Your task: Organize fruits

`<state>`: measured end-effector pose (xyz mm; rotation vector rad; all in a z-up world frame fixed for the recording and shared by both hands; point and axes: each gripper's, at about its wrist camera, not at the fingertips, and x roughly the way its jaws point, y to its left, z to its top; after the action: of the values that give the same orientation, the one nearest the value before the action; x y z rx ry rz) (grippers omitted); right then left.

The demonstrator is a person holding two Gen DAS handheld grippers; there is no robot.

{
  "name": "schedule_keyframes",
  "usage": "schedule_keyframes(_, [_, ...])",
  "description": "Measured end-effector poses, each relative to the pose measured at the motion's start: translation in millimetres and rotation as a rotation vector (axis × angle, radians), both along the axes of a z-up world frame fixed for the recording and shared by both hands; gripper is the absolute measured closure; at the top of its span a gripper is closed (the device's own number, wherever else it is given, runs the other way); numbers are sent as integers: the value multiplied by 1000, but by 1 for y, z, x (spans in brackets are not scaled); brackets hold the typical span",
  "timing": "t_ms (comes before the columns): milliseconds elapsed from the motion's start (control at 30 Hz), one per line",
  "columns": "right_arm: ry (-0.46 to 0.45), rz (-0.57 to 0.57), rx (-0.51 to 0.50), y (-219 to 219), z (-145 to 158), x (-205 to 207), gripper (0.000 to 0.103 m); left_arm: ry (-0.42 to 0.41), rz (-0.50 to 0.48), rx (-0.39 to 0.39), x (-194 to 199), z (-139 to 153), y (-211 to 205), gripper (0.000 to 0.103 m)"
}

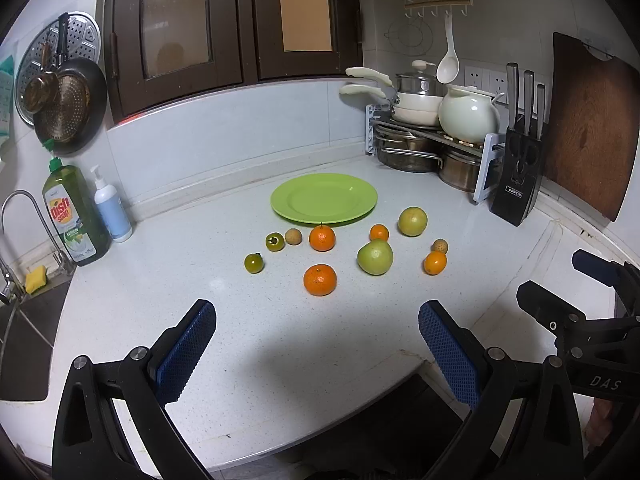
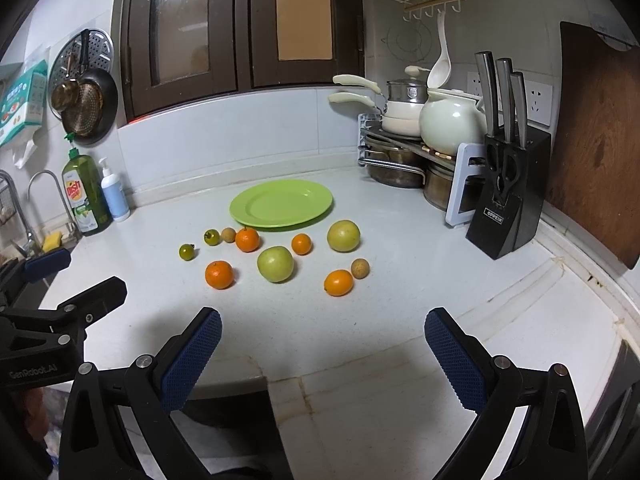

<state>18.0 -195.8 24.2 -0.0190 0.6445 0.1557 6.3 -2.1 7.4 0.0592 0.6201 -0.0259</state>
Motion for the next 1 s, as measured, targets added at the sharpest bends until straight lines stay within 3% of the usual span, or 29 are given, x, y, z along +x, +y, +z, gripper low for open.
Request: schedule_keyframes(1000, [7,3,-2,-2,-1,7,1,15,-4,2,9,-3,-3,0])
